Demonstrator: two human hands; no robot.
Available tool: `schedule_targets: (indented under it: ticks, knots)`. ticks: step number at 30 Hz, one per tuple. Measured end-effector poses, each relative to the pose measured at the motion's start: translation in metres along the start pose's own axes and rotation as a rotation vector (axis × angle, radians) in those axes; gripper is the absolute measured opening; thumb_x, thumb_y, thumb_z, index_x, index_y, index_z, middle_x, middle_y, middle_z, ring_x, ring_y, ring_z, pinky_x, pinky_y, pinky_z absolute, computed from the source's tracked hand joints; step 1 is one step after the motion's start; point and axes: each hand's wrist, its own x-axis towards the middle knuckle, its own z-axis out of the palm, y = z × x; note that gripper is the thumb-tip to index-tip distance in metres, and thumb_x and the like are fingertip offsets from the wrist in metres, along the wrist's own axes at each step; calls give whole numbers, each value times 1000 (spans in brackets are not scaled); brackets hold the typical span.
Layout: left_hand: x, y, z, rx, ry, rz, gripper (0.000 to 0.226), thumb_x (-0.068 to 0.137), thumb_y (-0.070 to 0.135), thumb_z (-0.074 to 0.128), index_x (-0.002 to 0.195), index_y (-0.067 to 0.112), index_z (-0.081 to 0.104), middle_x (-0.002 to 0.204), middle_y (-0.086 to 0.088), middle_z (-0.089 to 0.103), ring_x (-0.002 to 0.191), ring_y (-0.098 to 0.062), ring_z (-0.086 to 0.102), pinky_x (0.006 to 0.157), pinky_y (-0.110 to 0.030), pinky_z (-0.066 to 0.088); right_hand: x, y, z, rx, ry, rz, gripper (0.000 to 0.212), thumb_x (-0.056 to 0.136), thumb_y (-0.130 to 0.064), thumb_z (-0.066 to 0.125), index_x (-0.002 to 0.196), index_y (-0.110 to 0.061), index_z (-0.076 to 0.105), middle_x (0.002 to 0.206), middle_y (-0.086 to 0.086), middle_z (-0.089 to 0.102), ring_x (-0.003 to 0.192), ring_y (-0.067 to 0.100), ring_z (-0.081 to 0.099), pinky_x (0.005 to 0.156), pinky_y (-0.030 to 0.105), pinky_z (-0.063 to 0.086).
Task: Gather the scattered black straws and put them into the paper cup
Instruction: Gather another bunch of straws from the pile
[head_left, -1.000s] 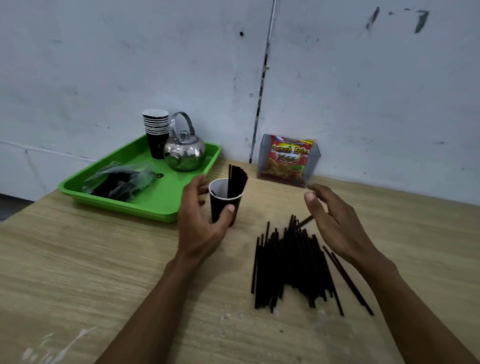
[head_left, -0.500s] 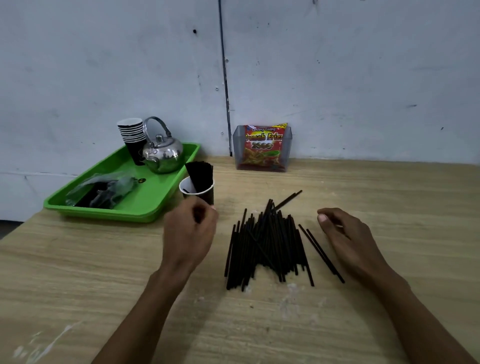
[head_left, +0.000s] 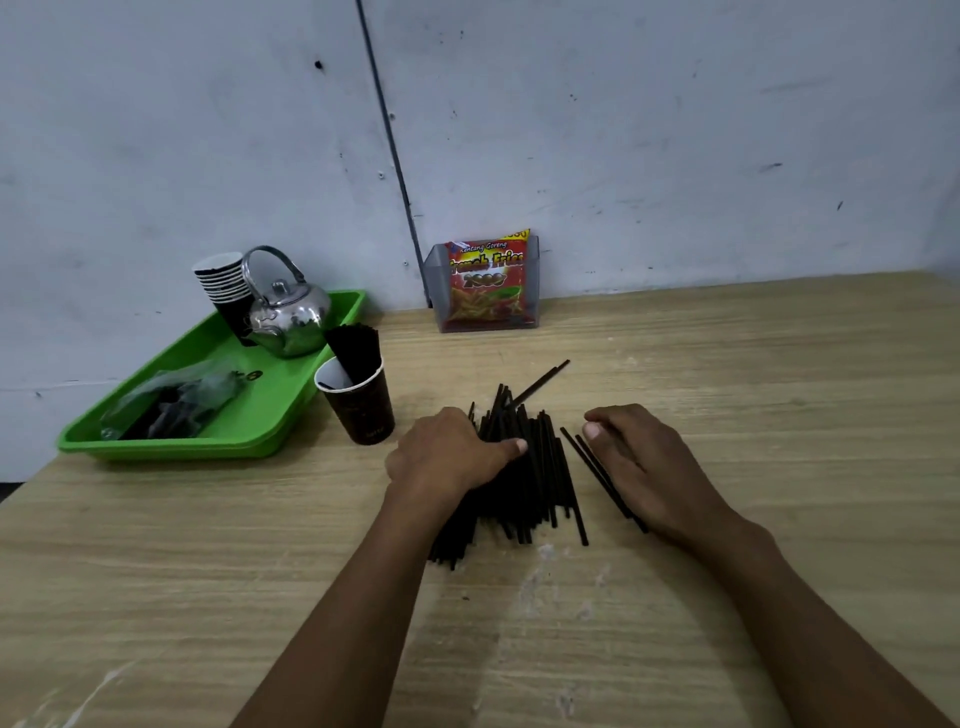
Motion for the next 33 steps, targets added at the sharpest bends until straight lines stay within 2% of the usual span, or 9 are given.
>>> schedule_targets:
  ticks: [4,8,12,16,19,24,27,30,33]
  knots:
    - [6,5,1,-81,-57,-10,61,75,60,71,111,14,51,120,-9,59,110,-28,57,89,-38,50,0,2,1,-22,-2,-14,46,98,-47,39,129,-20,58,124,-3,59,116,12,53,97,35,45]
    - [10,3,1,-219,-67,-50,53,75,47,78,98,15,44,118,-11,57,106,-28,57,89,-39,51,1,3,3,-46,0,-18,46,98,-48,38,129,-20,58,124,-5,58,115,10,53,96,32,44]
    - [10,3,3,-272,-44,-64,50,76,41,79,98,14,42,118,-12,55,99,-26,54,90,-40,51,0,2,3,-50,0,-33,50,98,-51,36,129,-20,58,123,-6,57,115,10,52,96,33,44]
    - [13,3,8,-318,-63,-43,38,83,33,74,101,13,47,119,-11,57,107,-29,58,93,-42,51,0,3,4,-58,2,-31,49,98,-50,37,130,-20,58,125,-6,56,116,10,51,96,35,45]
    - [15,2,13,-348,-67,-30,31,89,29,67,111,12,53,115,-10,60,104,-28,60,94,-43,51,-1,2,3,-52,5,-37,56,95,-55,33,130,-19,58,125,-6,57,116,10,52,96,34,45]
    - [19,-2,14,-362,-55,-9,17,92,25,59,105,14,54,106,-7,61,98,-25,61,92,-41,52,-1,2,3,-40,12,-47,58,96,-57,31,130,-19,58,125,-6,57,116,9,52,96,31,44]
    - [22,-6,8,-456,-83,-7,15,93,19,58,106,11,57,107,-11,63,97,-26,62,85,-35,53,-1,3,3,-41,11,-44,54,97,-54,33,130,-19,58,125,-7,57,116,9,52,96,32,44]
    - [21,-10,2,-589,-108,7,5,94,16,57,92,12,57,94,-10,64,93,-26,64,84,-36,55,-1,3,4,-44,18,-52,56,96,-58,33,129,-20,58,124,-8,57,116,9,52,96,31,44]
    - [20,-14,-3,-692,-140,32,10,97,17,54,87,14,54,86,-8,61,79,-19,60,75,-33,51,-1,4,4,-51,19,-52,58,96,-59,31,129,-20,58,124,-8,57,115,7,51,95,28,44]
